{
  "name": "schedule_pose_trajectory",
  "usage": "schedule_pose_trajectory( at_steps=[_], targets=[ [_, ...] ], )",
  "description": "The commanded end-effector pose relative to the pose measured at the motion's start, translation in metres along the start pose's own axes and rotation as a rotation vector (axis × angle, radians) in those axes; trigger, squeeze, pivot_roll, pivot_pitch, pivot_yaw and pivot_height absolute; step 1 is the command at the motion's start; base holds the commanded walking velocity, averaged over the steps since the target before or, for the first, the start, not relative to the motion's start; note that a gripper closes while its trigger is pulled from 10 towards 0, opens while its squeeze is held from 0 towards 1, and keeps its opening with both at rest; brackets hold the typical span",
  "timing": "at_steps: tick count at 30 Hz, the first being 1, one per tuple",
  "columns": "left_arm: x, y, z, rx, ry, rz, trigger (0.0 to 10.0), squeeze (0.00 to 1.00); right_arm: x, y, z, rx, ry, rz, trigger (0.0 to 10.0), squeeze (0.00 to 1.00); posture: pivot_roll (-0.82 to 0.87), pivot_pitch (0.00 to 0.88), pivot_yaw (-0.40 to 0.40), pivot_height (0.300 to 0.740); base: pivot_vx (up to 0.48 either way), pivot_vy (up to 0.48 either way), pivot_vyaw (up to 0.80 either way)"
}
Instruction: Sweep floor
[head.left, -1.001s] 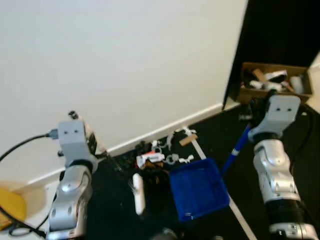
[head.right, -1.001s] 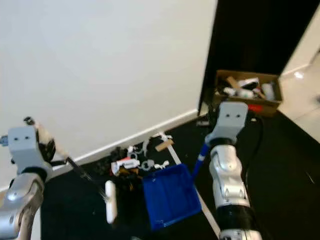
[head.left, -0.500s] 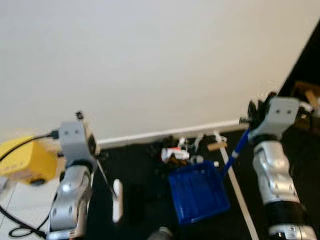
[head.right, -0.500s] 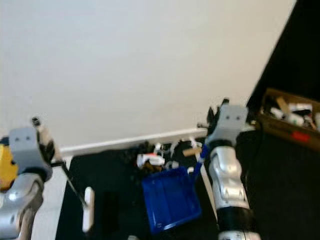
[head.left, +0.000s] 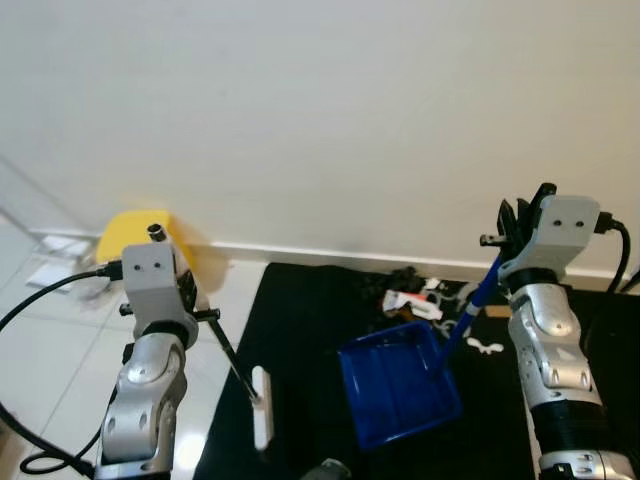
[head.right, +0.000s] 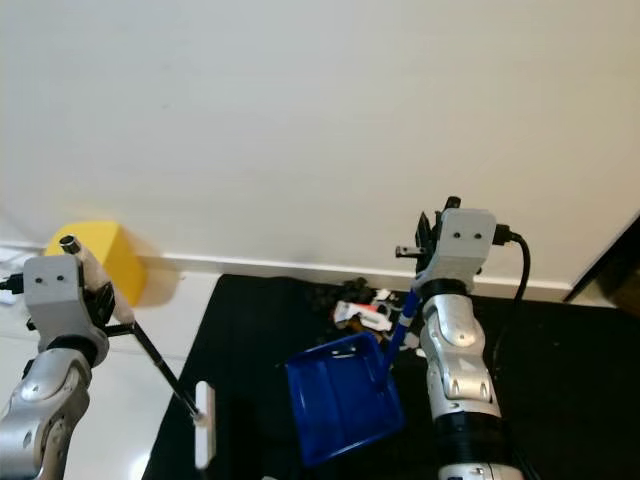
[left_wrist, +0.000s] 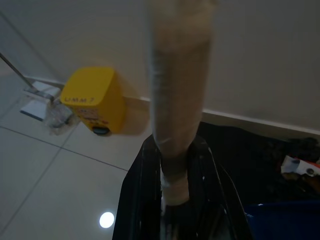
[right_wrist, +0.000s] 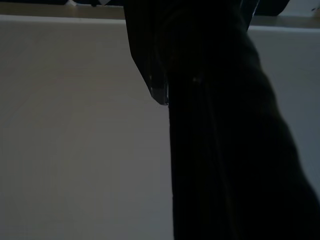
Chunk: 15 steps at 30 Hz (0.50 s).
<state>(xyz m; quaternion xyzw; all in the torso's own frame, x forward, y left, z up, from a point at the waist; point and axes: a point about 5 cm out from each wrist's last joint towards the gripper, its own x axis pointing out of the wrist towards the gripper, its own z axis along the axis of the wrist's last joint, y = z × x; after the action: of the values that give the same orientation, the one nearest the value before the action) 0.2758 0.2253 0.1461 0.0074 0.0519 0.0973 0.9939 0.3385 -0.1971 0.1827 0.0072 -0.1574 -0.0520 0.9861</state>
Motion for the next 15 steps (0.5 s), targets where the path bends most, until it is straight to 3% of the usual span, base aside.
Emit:
schedule_pose_trajectory(
  at_steps=[1,12,15],
  targets=[
    [-0.001,0.006,0.001,0.025,-0.008,0.018,10.0,0.0,0.0,-0.003,0.006,0.006,-0.032,-0.02,10.0,0.0,0.09,0.197,0.09,0.74,0.0,0.0,0.0],
    [0.001,0.004,0.001,0.031,-0.005,0.008,10.0,0.0,-0.001,-0.008,0.01,0.022,-0.059,-0.052,10.0,0.0,0.09,0.201,0.094,0.74,0.0,0.0,0.0],
    [0.001,0.004,0.001,0.032,-0.007,0.005,10.0,0.0,-0.002,-0.016,0.017,0.0,-0.099,-0.091,10.0,0.0,0.09,0.2,0.094,0.74,0.0,0.0,0.0]
  ],
)
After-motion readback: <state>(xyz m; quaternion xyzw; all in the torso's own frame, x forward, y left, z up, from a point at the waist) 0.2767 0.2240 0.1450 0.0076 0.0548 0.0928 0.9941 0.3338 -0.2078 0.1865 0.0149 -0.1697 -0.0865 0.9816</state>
